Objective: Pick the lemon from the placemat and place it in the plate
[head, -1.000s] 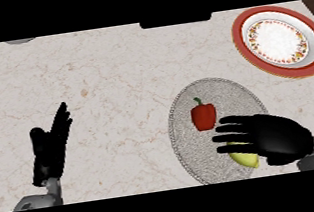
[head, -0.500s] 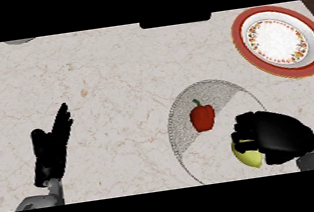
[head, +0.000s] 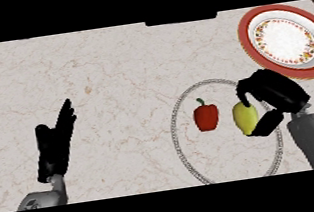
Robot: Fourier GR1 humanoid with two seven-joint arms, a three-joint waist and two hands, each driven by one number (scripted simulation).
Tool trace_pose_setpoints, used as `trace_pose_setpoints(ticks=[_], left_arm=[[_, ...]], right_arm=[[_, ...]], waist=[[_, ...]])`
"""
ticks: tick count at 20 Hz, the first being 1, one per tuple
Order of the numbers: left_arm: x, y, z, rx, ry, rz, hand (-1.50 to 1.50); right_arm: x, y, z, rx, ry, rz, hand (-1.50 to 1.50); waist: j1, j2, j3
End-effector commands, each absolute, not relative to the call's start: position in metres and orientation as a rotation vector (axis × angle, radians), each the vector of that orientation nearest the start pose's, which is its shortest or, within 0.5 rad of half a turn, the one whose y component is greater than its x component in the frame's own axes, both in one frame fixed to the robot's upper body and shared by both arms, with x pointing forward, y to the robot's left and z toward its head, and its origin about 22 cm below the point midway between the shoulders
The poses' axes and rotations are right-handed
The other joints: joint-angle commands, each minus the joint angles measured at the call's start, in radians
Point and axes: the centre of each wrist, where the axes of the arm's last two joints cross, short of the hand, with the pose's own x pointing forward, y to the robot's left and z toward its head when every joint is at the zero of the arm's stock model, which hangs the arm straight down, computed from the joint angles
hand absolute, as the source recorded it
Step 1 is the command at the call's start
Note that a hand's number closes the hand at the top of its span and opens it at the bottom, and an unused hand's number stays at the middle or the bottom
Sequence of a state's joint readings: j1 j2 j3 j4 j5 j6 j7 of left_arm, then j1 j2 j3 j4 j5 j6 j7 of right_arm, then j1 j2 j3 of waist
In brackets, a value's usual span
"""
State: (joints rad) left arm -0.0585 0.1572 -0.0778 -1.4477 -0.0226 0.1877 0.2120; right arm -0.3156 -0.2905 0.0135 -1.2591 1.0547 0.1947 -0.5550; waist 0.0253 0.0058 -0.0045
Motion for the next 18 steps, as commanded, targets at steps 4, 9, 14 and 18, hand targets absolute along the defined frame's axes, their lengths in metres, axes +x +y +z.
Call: trace_pose_setpoints(ticks=[4, 9, 14, 18], left_arm=[[0.256, 0.257, -0.005, 0.247, -1.282, -0.032, 0.0], [0.258, 0.254, -0.019, 0.247, -1.289, -0.033, 0.0], [0.24, 0.263, -0.01, 0.255, -1.283, -0.047, 0.0], [0.239, 0.261, -0.037, 0.248, -1.27, -0.034, 0.0]], right_arm=[[0.366, -0.281, 0.104, -0.692, -1.649, 1.232, 1.5], [0.37, -0.298, 0.141, -0.874, -1.796, 0.954, 1.5], [0.363, -0.322, 0.147, -0.969, -1.727, 0.816, 1.5], [0.386, -0.342, 0.162, -0.975, -1.682, 0.747, 1.5]], waist=[[-0.02, -0.007, 0.004], [-0.028, -0.005, 0.004], [-0.02, -0.008, 0.005], [-0.015, -0.003, 0.004]])
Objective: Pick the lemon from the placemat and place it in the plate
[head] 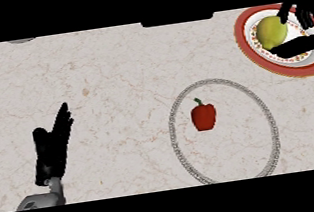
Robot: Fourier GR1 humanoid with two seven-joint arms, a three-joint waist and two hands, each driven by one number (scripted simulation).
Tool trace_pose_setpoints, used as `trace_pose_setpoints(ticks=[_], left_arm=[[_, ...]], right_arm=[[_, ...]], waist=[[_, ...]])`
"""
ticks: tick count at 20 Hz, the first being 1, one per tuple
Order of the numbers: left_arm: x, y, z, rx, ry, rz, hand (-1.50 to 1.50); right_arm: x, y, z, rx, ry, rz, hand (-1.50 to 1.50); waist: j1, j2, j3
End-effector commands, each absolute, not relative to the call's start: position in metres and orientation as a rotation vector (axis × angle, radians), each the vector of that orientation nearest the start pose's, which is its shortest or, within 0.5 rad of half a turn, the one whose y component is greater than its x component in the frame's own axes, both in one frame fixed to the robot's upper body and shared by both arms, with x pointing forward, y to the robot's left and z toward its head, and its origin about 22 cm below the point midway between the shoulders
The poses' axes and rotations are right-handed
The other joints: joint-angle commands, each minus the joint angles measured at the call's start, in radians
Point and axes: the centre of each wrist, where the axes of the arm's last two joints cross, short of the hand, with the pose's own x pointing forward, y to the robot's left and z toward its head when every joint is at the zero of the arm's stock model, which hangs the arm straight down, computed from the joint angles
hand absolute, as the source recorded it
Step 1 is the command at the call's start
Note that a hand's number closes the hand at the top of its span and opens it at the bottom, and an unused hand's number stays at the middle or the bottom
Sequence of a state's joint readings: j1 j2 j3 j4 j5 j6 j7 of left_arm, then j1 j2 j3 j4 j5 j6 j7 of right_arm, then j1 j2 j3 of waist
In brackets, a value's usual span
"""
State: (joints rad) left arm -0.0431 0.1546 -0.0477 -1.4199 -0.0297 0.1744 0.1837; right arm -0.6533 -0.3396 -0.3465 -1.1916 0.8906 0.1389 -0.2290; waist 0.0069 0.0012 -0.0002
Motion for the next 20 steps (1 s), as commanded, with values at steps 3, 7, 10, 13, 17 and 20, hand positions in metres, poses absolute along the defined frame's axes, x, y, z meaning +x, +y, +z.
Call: trace_pose_setpoints(ticks=[3, 7, 10, 13, 17, 20], left_arm=[[0.246, 0.25, -0.021, 0.243, -1.306, -0.036, 0.0], [0.242, 0.243, -0.019, 0.229, -1.313, -0.046, 0.0], [0.249, 0.248, -0.001, 0.233, -1.309, -0.053, 0.0], [0.253, 0.231, -0.014, 0.218, -1.296, -0.056, 0.0], [0.255, 0.225, -0.001, 0.216, -1.299, -0.077, 0.0], [0.264, 0.243, 0.011, 0.209, -1.327, -0.09, 0.0]], right_arm=[[0.407, -0.361, 0.155, -0.969, -1.637, 0.741, 1.5], [0.405, -0.388, 0.128, -0.998, -1.6, 0.739, 1.5], [0.416, -0.397, 0.143, -1.03, -1.549, 0.754, 1.5], [0.418, -0.394, 0.122, -1.043, -1.507, 0.788, 1.5], [0.416, -0.409, 0.127, -0.967, -1.367, 0.859, 1.5], [0.406, -0.413, 0.097, -0.891, -1.341, 0.873, 1.5]], waist=[[0.013, 0.004, 0.001], [0.018, 0.007, 0.001], [0.032, 0.011, 0.002], [0.036, 0.016, 0.002], [0.047, 0.018, 0.003], [0.062, 0.026, 0.004]])
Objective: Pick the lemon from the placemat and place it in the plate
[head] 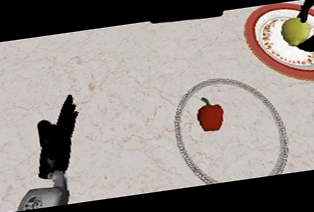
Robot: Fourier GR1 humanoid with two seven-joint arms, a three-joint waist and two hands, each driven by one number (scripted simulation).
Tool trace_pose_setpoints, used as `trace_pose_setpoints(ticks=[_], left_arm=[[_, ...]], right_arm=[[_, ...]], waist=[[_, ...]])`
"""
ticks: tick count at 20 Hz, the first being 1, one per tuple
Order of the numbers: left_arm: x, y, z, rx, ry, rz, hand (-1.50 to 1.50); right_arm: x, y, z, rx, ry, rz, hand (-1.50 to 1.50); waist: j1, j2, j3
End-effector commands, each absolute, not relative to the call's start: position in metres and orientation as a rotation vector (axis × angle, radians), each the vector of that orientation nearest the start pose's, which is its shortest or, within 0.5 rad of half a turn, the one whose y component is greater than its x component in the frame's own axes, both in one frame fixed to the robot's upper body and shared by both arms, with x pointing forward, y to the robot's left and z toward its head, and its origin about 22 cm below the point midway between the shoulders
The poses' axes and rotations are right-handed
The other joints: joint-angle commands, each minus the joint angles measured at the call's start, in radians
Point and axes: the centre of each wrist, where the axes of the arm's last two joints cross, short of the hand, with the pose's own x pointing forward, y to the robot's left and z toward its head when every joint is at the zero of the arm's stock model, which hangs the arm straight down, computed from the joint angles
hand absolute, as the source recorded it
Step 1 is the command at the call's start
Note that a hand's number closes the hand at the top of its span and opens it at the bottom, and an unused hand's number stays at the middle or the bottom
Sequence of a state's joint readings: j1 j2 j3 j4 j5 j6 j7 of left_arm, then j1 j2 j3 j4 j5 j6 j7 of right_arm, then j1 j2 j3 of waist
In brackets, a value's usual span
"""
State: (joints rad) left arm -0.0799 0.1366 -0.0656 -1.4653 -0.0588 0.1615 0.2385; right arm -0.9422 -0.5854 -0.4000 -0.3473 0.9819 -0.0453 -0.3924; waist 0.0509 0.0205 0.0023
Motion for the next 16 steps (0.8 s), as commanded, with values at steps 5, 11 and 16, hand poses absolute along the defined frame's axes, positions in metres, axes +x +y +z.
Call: trace_pose_setpoints(ticks=[5, 11, 16], left_arm=[[0.264, 0.237, 0.009, 0.197, -1.302, -0.087, 0.0], [0.25, 0.25, -0.01, 0.217, -1.309, -0.095, 0.0], [0.254, 0.24, -0.003, 0.212, -1.319, -0.065, 0.0]], right_arm=[[0.397, -0.427, 0.09, -0.766, -1.151, 1.002, -1.5], [0.395, -0.439, 0.105, -0.616, -1.326, 1.001, -1.5], [0.4, -0.436, 0.11, -0.402, -1.653, 0.654, -1.5]], waist=[[0.008, 0.002, 0.002], [0.014, 0.006, 0.002], [0.005, 0.002, 0.005]])
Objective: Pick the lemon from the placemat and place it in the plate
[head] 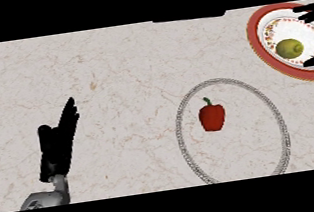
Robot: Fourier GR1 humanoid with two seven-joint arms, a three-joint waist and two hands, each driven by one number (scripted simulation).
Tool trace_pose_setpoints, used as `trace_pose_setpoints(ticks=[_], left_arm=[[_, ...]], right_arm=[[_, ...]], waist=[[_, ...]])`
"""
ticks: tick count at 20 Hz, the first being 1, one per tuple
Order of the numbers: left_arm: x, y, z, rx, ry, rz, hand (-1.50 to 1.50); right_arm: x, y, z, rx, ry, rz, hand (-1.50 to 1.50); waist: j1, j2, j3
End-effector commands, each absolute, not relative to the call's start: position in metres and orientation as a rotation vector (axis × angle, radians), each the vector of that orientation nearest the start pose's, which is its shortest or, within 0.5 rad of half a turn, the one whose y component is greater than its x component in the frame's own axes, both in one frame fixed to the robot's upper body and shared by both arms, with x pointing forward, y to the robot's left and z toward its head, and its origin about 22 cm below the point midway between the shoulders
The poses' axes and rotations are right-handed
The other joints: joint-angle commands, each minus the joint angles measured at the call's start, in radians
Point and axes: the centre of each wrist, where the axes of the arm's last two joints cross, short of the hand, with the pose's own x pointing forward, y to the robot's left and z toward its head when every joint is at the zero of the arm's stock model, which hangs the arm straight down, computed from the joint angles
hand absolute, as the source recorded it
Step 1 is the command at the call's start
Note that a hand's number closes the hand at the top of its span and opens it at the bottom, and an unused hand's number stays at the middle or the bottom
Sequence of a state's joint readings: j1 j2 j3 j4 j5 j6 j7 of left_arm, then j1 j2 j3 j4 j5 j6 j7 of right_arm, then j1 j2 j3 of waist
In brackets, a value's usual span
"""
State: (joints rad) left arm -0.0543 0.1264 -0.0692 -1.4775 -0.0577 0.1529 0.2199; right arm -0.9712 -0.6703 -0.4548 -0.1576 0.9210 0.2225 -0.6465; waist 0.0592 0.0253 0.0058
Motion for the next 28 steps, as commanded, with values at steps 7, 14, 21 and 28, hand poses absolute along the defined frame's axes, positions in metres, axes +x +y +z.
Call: trace_pose_setpoints(ticks=[7, 14, 21, 28], left_arm=[[0.262, 0.239, 0.0, 0.218, -1.321, -0.066, 0.0], [0.251, 0.224, -0.021, 0.203, -1.315, -0.06, 0.0], [0.266, 0.225, 0.002, 0.187, -1.327, -0.086, 0.0], [0.261, 0.234, -0.009, 0.201, -1.331, -0.079, 0.0]], right_arm=[[0.379, -0.474, 0.125, -0.178, -1.723, 0.36, -1.5], [0.36, -0.487, 0.1, -0.115, -1.718, 0.375, -1.5], [0.363, -0.475, 0.084, -0.097, -1.751, 0.375, -1.5], [0.358, -0.477, 0.078, -0.212, -1.712, 0.383, -1.5]], waist=[[-0.002, 0.005, 0.0], [0.001, 0.006, 0.001], [0.005, 0.007, 0.002], [0.01, 0.009, 0.001]])
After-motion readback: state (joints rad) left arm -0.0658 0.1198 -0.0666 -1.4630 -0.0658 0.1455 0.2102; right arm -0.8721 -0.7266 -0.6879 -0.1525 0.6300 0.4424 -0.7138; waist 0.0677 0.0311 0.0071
